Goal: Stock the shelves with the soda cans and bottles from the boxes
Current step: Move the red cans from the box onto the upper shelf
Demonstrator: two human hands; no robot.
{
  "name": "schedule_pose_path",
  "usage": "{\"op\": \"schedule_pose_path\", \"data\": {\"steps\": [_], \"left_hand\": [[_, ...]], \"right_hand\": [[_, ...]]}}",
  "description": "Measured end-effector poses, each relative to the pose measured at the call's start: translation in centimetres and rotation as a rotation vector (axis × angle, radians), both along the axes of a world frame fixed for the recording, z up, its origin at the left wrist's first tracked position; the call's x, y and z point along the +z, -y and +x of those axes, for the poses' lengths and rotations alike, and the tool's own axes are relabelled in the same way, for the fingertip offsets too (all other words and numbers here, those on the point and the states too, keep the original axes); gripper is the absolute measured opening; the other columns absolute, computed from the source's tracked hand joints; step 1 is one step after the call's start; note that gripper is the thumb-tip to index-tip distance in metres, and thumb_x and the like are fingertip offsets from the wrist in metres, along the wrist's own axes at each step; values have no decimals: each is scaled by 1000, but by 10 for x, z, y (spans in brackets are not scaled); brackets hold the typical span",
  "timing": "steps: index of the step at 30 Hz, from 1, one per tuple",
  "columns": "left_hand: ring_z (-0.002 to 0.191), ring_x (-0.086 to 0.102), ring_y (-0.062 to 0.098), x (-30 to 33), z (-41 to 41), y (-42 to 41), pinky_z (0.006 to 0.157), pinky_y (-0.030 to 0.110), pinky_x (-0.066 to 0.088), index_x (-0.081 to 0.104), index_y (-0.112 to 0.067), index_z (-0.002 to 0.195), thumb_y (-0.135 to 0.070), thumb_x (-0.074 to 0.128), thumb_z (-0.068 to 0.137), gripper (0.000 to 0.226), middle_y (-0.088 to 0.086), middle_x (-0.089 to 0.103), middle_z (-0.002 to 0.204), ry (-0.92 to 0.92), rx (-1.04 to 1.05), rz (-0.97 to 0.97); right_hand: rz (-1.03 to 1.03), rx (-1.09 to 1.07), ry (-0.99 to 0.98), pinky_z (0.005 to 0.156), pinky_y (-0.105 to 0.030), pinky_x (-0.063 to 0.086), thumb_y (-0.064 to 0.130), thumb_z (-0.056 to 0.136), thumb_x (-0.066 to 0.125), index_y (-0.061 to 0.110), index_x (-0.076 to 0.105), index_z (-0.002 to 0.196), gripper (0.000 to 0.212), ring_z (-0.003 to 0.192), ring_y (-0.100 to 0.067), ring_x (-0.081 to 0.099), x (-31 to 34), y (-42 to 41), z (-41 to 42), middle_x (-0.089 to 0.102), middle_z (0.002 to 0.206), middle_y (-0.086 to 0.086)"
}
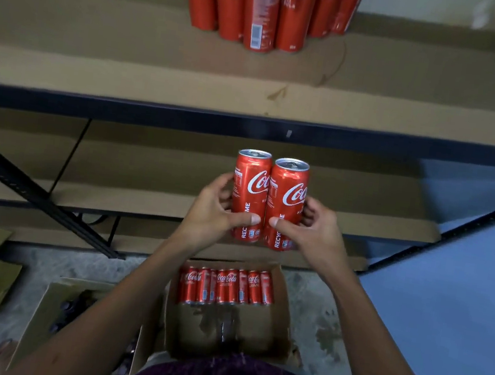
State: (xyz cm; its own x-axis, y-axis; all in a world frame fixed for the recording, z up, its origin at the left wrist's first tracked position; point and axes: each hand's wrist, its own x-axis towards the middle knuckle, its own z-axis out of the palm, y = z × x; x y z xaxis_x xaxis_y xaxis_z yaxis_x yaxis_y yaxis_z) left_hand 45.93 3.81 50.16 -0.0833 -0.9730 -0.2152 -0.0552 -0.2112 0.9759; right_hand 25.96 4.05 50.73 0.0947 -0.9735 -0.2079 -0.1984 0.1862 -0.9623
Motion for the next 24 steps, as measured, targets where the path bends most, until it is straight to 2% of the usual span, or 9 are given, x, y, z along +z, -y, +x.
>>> {"op": "schedule_pose_path", "data": {"steps": [4, 7, 13, 17, 19, 22, 24], "left_hand": [[103, 68, 6, 39, 4, 8, 76, 19, 56, 42, -18, 140, -7, 83, 71, 82, -3, 67, 116, -2, -14, -105], [103, 67, 5, 69, 8, 17, 77, 17, 55, 42, -20, 140, -9, 83, 71, 81, -5, 67, 117, 23, -17, -190], [101, 69, 9, 118, 10, 40, 80, 23, 57, 47, -23, 133, -9, 83, 70, 74, -3, 69, 114, 32, -18, -319], [99, 70, 11, 135, 3, 66, 80, 24, 57, 51, -22, 129, -5, 84, 70, 70, 0, 71, 112, 27, 2, -398], [102, 69, 12, 140, -5, 84, 83, 24, 56, 49, -18, 133, -4, 84, 69, 75, 1, 69, 114, 33, 15, -450], [106, 67, 16, 139, -19, 114, 88, 33, 56, 47, -17, 137, -3, 85, 69, 79, 2, 67, 120, 24, 50, -502], [108, 66, 15, 137, -33, 134, 91, 36, 56, 49, -21, 135, -4, 86, 68, 78, 0, 66, 120, 30, 82, -538]], "right_hand": [[-99, 51, 8, 74, -14, 55, 17, 75, 83, 20, 58, 125, 56, 99, 0, 67, 42, 12, -2, 69, 111, 11], [-193, 57, 3, 74, -12, 54, 16, 75, 83, 23, 59, 122, 53, 99, 1, 67, 69, 20, 0, 69, 110, 12], [-316, 58, 21, 85, -26, 57, 23, 74, 84, 18, 60, 126, 58, 103, -6, 68, 109, 47, 2, 71, 115, 8], [-392, 48, 28, 83, -24, 56, 26, 74, 84, 23, 60, 125, 56, 104, -6, 68, 127, 71, 0, 69, 116, 10], [-434, 10, 20, 84, -28, 57, 27, 73, 86, 22, 62, 124, 56, 105, -8, 68, 132, 86, -4, 67, 121, 6], [-466, -42, 39, 86, -38, 59, 22, 72, 87, 19, 65, 123, 56, 104, -14, 69, 135, 111, -13, 67, 121, -3], [-478, -78, 49, 85, -36, 59, 17, 71, 88, 18, 67, 120, 53, 102, -14, 70, 137, 127, -22, 69, 118, -4]]}}
